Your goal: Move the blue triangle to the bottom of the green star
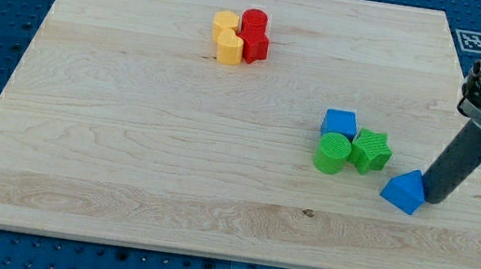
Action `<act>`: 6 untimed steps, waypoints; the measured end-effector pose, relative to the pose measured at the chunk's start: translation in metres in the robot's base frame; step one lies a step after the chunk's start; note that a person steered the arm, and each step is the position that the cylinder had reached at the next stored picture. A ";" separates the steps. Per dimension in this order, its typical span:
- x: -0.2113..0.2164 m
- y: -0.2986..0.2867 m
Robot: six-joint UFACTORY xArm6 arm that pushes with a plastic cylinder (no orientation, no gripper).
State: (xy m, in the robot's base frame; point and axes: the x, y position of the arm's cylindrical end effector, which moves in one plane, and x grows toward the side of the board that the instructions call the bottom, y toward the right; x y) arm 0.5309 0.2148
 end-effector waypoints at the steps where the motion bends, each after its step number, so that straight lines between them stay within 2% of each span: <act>1: 0.000 0.011; 2: 0.019 0.005; 4: 0.024 -0.048; 6: 0.023 -0.051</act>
